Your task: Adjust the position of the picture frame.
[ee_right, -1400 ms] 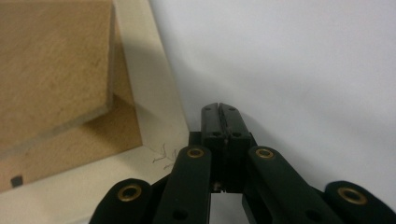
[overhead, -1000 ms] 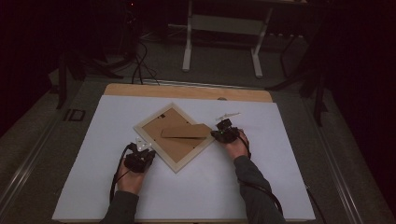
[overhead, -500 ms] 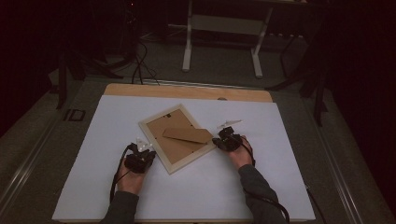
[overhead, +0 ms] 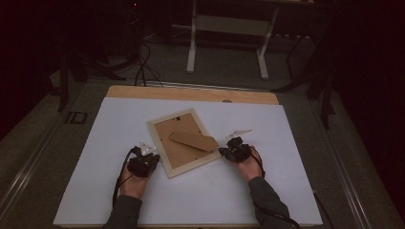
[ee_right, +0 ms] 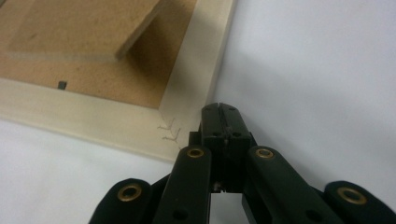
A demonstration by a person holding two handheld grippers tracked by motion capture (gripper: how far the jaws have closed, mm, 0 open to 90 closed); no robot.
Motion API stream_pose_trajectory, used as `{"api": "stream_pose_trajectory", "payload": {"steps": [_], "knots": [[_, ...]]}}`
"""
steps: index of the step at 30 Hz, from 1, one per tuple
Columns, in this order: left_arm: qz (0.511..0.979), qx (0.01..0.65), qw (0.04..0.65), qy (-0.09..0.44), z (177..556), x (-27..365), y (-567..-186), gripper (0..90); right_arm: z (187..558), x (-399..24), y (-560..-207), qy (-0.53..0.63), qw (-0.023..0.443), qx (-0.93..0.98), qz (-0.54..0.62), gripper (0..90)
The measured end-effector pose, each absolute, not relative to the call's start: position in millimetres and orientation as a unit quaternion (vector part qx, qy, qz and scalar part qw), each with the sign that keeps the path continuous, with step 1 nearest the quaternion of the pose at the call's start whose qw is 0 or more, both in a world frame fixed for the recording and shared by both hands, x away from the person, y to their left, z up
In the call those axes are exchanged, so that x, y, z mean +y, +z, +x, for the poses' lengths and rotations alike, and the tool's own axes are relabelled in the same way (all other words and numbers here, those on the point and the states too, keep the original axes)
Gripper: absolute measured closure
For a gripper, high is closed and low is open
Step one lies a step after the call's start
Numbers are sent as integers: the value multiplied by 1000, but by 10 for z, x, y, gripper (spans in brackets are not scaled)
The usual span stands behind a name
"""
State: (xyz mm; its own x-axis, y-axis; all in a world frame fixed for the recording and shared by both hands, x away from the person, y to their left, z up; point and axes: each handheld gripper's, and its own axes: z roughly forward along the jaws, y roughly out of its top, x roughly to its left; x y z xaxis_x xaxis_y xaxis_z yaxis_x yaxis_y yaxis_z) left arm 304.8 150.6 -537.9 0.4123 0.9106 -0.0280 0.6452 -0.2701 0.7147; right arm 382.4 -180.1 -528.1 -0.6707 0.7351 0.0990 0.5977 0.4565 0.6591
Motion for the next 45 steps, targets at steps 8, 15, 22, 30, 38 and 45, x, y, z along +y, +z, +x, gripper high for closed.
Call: {"api": "stream_pose_trajectory", "payload": {"steps": [8,15,22,30,38,45], "knots": [[768,509,336,195,3050,1508,-5382,900,3639,-1829,-5287,343,105,850,386,900],[770,505,345,182,3036,1475,-5381,900,3506,-1891,-5291,343,110,854,374,900],[773,499,354,168,3045,1454,-5385,900,3350,-2009,-5336,370,99,839,386,900],[777,494,354,164,3053,1452,-5381,900,3251,-2027,-5327,367,95,844,379,900],[781,488,355,158,3048,1438,-5376,900,3134,-2050,-5314,363,81,846,381,900],[785,482,358,153,3057,1459,-5374,900,3065,-2038,-5319,365,84,845,382,900]]}}
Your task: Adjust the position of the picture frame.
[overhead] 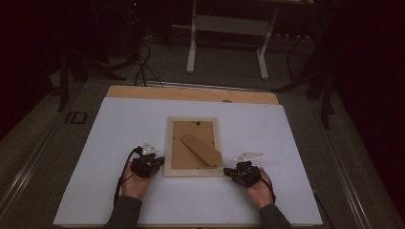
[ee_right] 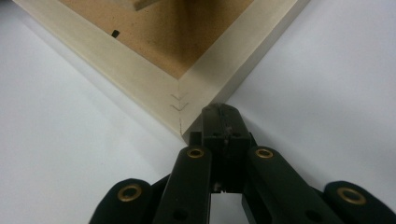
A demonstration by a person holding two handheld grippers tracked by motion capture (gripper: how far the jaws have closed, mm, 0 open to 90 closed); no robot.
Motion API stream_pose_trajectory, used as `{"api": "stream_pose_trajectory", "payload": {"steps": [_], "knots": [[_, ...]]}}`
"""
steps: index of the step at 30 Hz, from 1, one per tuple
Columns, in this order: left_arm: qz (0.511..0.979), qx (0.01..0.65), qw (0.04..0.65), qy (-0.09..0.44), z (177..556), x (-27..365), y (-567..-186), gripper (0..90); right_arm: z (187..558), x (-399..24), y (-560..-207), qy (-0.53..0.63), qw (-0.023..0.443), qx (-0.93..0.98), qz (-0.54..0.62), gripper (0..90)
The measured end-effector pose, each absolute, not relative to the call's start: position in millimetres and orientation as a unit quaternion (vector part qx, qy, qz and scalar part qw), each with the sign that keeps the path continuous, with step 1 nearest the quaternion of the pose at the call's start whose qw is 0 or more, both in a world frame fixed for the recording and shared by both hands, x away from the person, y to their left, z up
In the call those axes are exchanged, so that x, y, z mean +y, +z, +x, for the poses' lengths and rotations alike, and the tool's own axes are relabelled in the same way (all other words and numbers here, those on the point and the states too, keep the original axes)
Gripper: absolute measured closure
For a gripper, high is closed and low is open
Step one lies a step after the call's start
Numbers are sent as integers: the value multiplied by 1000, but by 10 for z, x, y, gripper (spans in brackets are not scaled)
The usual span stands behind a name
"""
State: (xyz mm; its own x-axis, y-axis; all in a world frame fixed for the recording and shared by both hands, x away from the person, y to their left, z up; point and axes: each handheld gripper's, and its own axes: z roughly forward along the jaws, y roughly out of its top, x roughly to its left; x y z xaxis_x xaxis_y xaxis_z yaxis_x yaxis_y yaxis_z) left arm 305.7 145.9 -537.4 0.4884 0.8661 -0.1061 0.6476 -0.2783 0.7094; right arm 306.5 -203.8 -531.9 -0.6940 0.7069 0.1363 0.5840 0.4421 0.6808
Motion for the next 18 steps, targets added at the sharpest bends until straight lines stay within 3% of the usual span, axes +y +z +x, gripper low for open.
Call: {"api": "stream_pose_trajectory", "payload": {"steps": [18], "knots": [[762,512,361,164,3021,1779,-5255,900,2885,-1680,-5345,376,68,869,313,900]]}}
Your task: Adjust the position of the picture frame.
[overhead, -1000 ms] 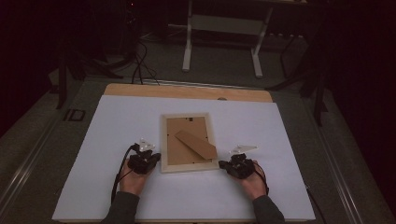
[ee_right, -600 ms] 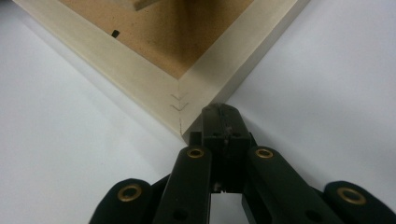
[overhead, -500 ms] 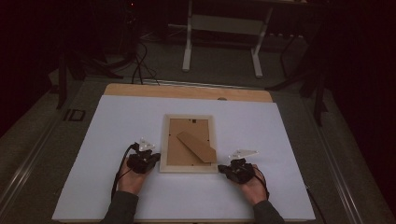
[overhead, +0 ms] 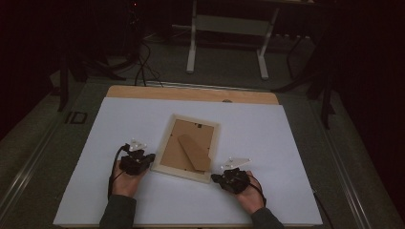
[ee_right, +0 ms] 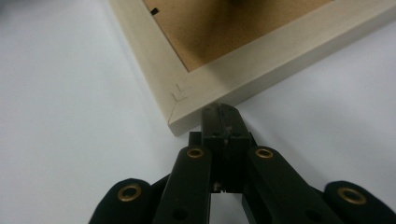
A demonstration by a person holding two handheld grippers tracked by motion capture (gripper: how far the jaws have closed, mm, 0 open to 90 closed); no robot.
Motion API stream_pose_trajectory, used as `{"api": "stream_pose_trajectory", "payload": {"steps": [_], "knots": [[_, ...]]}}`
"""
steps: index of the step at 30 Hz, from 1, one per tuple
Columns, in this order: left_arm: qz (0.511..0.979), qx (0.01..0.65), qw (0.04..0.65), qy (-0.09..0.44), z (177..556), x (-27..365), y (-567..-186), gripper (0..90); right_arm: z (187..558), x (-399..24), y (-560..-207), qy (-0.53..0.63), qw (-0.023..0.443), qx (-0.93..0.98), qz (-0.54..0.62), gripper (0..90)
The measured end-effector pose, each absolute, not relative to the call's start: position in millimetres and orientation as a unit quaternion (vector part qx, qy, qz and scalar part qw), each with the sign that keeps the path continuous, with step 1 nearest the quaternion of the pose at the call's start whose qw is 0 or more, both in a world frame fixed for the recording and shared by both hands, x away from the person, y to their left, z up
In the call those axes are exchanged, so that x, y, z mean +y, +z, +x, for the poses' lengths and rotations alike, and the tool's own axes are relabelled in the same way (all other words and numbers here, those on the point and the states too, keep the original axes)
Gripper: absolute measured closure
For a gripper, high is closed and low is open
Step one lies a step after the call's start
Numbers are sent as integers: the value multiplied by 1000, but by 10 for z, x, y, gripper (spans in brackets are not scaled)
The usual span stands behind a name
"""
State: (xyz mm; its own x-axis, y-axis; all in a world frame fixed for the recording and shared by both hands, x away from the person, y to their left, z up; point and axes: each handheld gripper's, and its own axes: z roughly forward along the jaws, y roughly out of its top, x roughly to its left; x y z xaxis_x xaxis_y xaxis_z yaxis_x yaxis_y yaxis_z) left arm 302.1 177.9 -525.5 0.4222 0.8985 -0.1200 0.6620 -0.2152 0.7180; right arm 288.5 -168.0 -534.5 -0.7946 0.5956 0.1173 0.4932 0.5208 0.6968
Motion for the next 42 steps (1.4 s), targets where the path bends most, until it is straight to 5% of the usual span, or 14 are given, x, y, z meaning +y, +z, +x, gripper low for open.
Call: {"api": "stream_pose_trajectory", "payload": {"steps": [14,28,42], "knots": [[814,423,359,173,2746,1773,-5158,900,2966,-1590,-5322,389,55,871,296,900],[836,405,344,136,2740,1758,-5266,900,3637,-1669,-5144,382,139,844,349,900],[850,396,324,125,2752,1741,-5302,900,4042,-1434,-5171,367,160,834,380,900]]}}
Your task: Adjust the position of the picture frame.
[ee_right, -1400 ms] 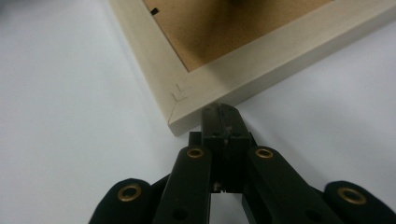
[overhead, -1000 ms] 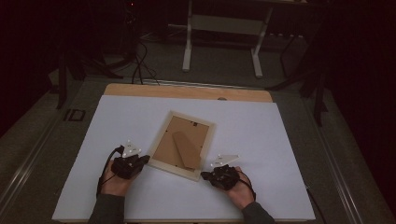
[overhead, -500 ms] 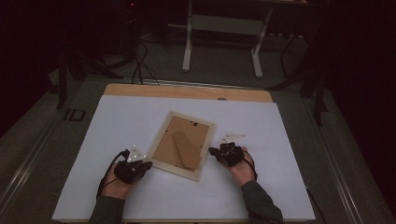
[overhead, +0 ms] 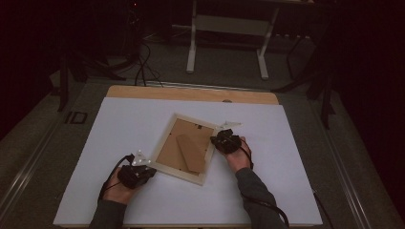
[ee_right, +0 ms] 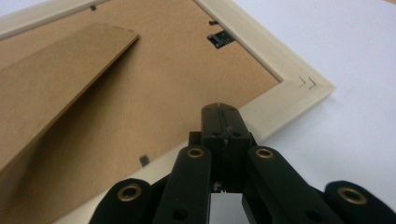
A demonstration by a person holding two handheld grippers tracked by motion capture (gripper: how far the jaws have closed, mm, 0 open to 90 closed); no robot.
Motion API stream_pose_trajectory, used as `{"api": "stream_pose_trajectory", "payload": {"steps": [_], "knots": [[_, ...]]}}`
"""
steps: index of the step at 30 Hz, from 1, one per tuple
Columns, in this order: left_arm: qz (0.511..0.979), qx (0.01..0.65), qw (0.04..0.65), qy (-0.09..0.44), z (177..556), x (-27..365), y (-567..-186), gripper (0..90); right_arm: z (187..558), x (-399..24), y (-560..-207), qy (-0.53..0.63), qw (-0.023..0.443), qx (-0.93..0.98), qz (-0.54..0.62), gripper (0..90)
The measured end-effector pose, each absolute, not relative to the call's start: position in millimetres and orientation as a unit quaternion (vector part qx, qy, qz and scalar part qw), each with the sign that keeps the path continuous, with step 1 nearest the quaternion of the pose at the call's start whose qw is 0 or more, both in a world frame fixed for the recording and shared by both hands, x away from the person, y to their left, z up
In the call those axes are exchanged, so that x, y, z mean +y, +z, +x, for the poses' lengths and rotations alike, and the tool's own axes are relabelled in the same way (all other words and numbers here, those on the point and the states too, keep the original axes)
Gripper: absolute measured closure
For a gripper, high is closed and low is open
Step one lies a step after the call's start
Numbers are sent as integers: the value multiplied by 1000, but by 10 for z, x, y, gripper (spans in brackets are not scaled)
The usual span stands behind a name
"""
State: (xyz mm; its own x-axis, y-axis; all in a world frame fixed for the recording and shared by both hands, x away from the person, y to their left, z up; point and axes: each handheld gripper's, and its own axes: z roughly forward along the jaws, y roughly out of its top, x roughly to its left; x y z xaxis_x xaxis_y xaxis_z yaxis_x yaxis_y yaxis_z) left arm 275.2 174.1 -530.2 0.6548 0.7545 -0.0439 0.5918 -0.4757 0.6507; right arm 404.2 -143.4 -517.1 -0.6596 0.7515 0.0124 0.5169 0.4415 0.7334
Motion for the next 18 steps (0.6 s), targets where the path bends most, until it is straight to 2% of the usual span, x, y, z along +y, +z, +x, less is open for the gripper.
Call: {"api": "stream_pose_trajectory", "payload": {"steps": [18], "knots": [[850,397,324,124,2785,1765,-5300,900,4302,-1300,-5136,331,168,839,397,900]]}}
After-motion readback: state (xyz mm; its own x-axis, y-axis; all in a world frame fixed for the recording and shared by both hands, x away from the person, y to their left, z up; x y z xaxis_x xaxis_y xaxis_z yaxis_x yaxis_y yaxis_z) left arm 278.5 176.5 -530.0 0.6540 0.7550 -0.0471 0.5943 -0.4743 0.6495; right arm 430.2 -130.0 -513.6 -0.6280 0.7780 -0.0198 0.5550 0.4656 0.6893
